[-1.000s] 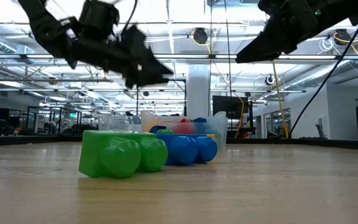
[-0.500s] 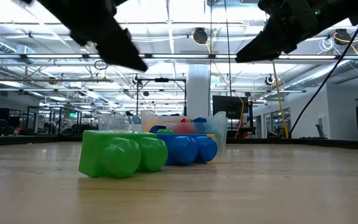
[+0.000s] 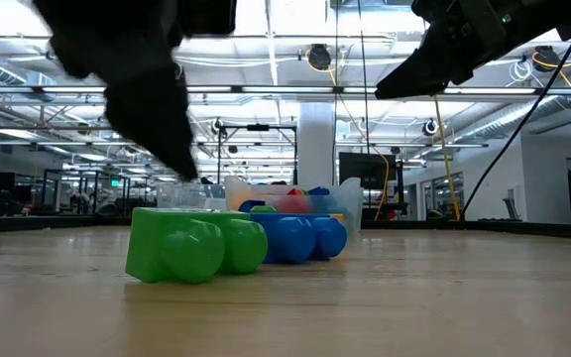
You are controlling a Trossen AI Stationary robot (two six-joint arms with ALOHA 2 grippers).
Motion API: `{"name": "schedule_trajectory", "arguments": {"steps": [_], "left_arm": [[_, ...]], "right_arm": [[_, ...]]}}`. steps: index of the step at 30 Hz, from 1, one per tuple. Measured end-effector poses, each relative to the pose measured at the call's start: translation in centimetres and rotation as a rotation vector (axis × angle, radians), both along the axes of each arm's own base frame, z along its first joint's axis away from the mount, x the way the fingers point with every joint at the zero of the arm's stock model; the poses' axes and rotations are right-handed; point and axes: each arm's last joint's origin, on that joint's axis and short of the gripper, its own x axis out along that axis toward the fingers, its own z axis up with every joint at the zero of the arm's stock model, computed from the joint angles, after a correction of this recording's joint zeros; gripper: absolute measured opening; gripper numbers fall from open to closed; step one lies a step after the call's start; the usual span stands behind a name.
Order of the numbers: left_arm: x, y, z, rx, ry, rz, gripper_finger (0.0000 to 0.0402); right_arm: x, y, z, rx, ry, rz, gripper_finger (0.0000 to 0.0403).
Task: Pick & Place Toys
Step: Put the bottom green game piece into the bottom transparent bin
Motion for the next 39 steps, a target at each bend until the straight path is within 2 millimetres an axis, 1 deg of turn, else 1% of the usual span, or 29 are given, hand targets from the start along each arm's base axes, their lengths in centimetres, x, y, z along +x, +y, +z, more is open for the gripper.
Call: {"name": "schedule_trajectory", "arguments": {"steps": [6,10,15,17,20,23,27,31,39], "left_arm": [[0.7,-0.3,-3.0,-0.084,0.091,0.147,0.0253],[1.0,0.0,-4.1,-0.116,0.136,0.235,0.0253],[0.5,0.8,-4.0,-0.070,0.189,0.261,0.0252],[0.5,1.2,-4.0,-0.043,0.182,0.255,0.0252],[0.7,1.2,-3.9,0.021,0.151,0.199,0.0252],[0.7,1.3,-3.9,0.111,0.125,0.092,0.0252],[0.8,1.5,-3.9,0.212,0.090,0.051,0.0253],[0.8,1.5,-3.8,0.281,0.079,-0.021,0.0253],[1.0,1.3,-3.7,0.408,0.034,-0.250,0.0253]], "right_arm": [[0.0,0.0,0.0,0.000,0.000,0.000,0.0150],[0.0,0.0,0.0,0.000,0.000,0.000,0.0146],[0.0,0.0,0.0,-0.002,-0.005,0.001,0.0144],[0.1,0.0,0.1,-0.004,-0.014,0.003,0.0145],[0.1,0.0,0.3,-0.014,-0.025,0.008,0.0145],[0.2,0.0,0.4,-0.020,-0.036,0.011,0.0142],[0.2,0.0,0.4,-0.019,-0.038,0.011,0.0143],[0.2,0.0,0.4,-0.019,-0.038,0.011,0.0145],[0.1,0.2,0.4,-0.015,-0.038,0.019,0.0145]]}}
